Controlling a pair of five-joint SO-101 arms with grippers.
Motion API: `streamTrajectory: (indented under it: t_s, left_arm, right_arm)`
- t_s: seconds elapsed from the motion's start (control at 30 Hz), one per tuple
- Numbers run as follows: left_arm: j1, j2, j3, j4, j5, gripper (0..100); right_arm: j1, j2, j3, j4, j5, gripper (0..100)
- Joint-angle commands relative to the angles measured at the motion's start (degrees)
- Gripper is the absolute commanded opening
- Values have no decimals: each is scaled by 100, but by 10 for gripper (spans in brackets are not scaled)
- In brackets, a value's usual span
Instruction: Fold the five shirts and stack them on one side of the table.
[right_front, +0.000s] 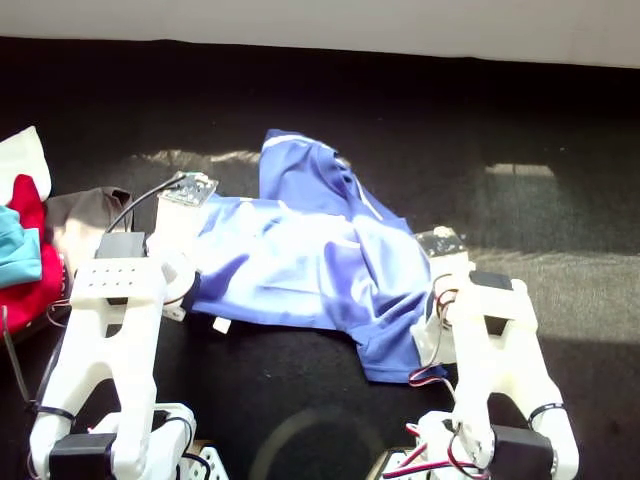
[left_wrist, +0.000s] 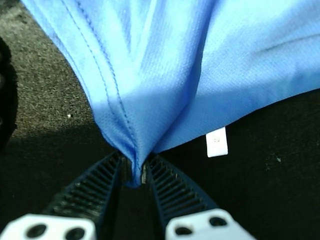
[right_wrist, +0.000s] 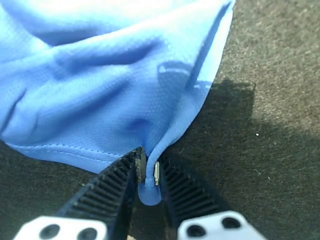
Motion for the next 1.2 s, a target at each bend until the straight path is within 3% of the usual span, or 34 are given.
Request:
streamTrajectory:
  t_s: [0.0,0.2,0.37,0.63,0.87,1.17]
  left_arm:
    - [-66,-224,-295,220,26,9]
    - [-22,-224,-1121,826,264,9]
    - [-22,-224,-1464,914,475,9]
    - [-22,-224,-1525,941,519,9]
    - [-13,-224,-2668,1459,545,9]
    - [-22,-224,-5095,2505,554,9]
  right_arm:
    - [330,-303,-664,224,-18,5]
    - [822,-1543,-1851,963,-9,5]
    - [813,-2563,-1727,1174,-9,5]
    - [752,-3512,-470,655,-9,5]
    - [752,-4646,-356,22,-9,7]
    - [1156,-5103,-2615,-75,-9,7]
